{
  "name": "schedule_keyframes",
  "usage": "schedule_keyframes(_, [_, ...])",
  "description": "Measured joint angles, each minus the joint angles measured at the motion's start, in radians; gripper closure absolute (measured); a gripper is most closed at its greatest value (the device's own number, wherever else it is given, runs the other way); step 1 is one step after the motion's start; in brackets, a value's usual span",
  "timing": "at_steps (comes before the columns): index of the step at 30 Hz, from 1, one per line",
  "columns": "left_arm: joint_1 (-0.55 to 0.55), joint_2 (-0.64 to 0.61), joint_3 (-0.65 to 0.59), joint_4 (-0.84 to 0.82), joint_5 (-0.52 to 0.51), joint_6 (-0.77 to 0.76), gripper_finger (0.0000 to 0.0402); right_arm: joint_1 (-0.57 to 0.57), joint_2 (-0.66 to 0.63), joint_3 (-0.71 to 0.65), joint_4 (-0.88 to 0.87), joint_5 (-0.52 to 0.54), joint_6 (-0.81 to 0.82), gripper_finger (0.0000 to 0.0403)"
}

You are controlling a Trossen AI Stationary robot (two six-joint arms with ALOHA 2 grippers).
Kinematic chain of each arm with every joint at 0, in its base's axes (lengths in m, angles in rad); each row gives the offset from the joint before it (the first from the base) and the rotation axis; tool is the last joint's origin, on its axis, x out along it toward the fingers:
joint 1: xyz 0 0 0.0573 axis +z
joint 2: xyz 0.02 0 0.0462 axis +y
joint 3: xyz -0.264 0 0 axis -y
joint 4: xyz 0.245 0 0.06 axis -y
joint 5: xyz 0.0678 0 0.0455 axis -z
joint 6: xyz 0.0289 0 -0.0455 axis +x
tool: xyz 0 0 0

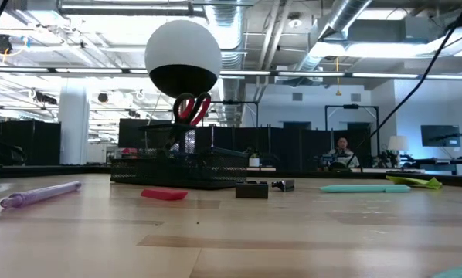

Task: Pick and place office supplies into organizer
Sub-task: Put the blue pen into the black desk organizer

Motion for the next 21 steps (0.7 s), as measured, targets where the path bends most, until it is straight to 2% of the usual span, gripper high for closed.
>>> schedule_keyframes(3, [-0.005, 0.009, 0.000, 0.169, 0.157, 0.046, 0.0248, -0.053, 0.000, -0.001, -0.096, 0.004, 0.055, 0.0403])
schedule_keyframes(7, [-0.012, 0.009, -0.001, 0.472, 0.411, 0.333, 0.0248, -0.127, -0.003, -0.001, -0.098, 0.017, -0.079, 0.0403])
schedule_keyframes(12, [0.012, -0.057, 0.033, 0.833, 0.822, 0.656, 0.0248, -0.226, -0.037, 0.004, -0.093, 0.096, -0.239, 0.0403])
schedule_keyframes(15, [0.049, -0.068, 0.144, 0.843, 0.932, 0.729, 0.0248, -0.275, -0.067, 0.004, -0.092, 0.110, -0.249, 0.0403])
schedule_keyframes(18, [0.095, -0.068, 0.272, 0.684, 0.975, 0.720, 0.0248, -0.304, -0.110, 0.004, -0.093, 0.097, -0.249, 0.0403])
schedule_keyframes(20, [0.128, -0.069, 0.317, 0.540, 1.024, 0.707, 0.0248, -0.318, -0.147, 0.004, -0.116, 0.011, -0.231, 0.0403])
schedule_keyframes(21, [0.139, -0.069, 0.321, 0.466, 1.045, 0.707, 0.0248, -0.324, -0.169, 0.004, -0.154, -0.082, -0.205, 0.0403])
